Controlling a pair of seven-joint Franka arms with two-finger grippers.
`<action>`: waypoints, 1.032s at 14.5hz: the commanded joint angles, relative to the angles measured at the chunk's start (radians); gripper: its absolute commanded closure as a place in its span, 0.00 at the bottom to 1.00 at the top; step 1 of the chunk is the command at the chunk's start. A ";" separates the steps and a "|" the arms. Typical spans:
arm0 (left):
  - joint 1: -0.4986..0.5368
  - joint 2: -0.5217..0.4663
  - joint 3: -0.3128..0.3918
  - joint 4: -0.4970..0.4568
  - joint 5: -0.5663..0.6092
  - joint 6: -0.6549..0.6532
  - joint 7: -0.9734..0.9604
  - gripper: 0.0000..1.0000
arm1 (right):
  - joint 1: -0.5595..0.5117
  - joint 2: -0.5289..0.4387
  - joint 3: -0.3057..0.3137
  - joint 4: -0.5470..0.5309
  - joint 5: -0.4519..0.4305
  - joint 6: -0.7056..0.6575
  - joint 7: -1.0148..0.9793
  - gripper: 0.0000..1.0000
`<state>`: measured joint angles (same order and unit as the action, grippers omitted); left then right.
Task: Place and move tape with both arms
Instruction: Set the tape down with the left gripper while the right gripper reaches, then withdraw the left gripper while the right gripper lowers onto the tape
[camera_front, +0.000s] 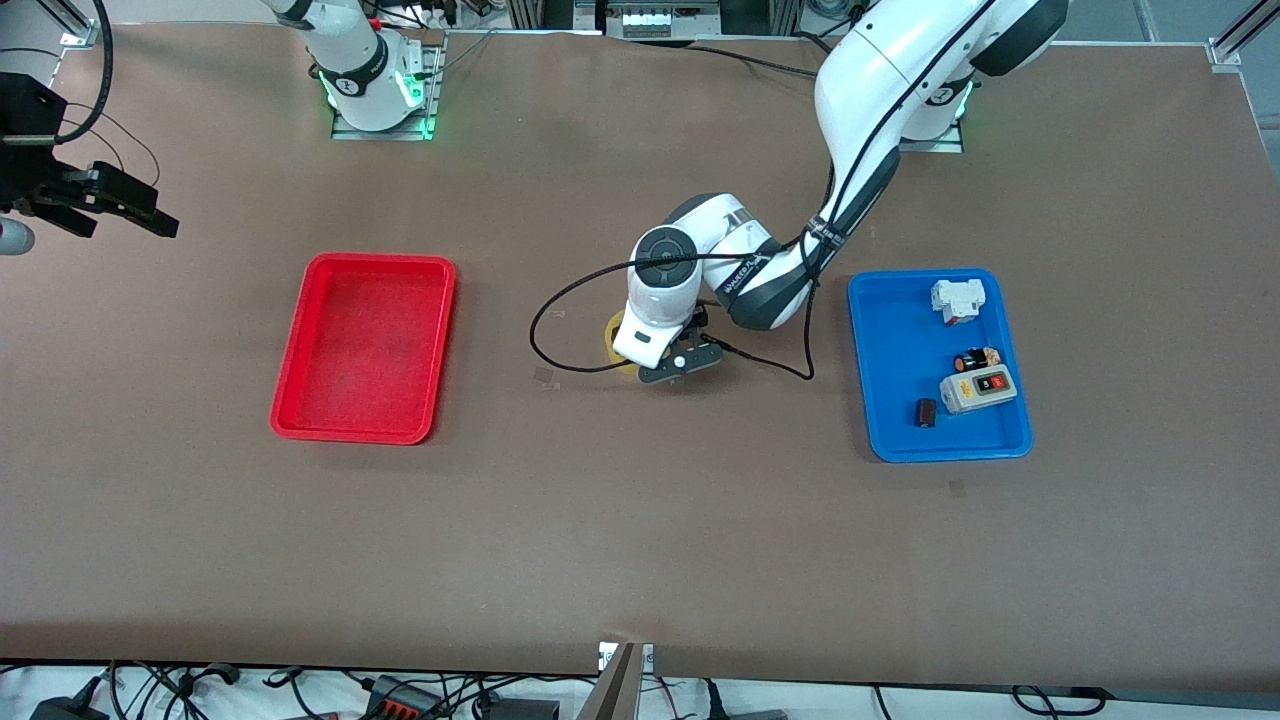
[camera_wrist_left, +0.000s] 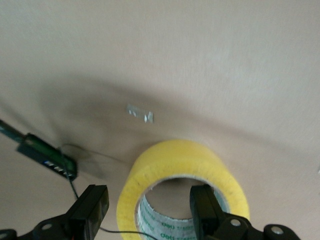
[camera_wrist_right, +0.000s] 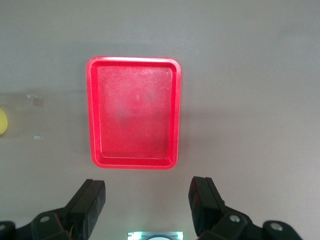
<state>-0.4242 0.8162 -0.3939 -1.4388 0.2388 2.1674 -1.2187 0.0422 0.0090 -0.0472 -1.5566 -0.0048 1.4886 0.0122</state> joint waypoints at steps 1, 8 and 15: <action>0.068 -0.073 -0.014 -0.005 0.022 -0.064 -0.001 0.00 | 0.047 0.011 0.007 0.006 0.000 0.035 0.031 0.02; 0.211 -0.274 -0.020 -0.005 -0.025 -0.330 0.204 0.00 | 0.260 0.097 0.007 0.006 -0.001 0.143 0.224 0.02; 0.409 -0.440 -0.020 0.003 -0.094 -0.580 0.516 0.00 | 0.487 0.281 0.007 0.006 0.005 0.343 0.422 0.02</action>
<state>-0.0742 0.4286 -0.4045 -1.4174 0.1740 1.6350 -0.7943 0.4906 0.2379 -0.0305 -1.5621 -0.0041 1.7820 0.3869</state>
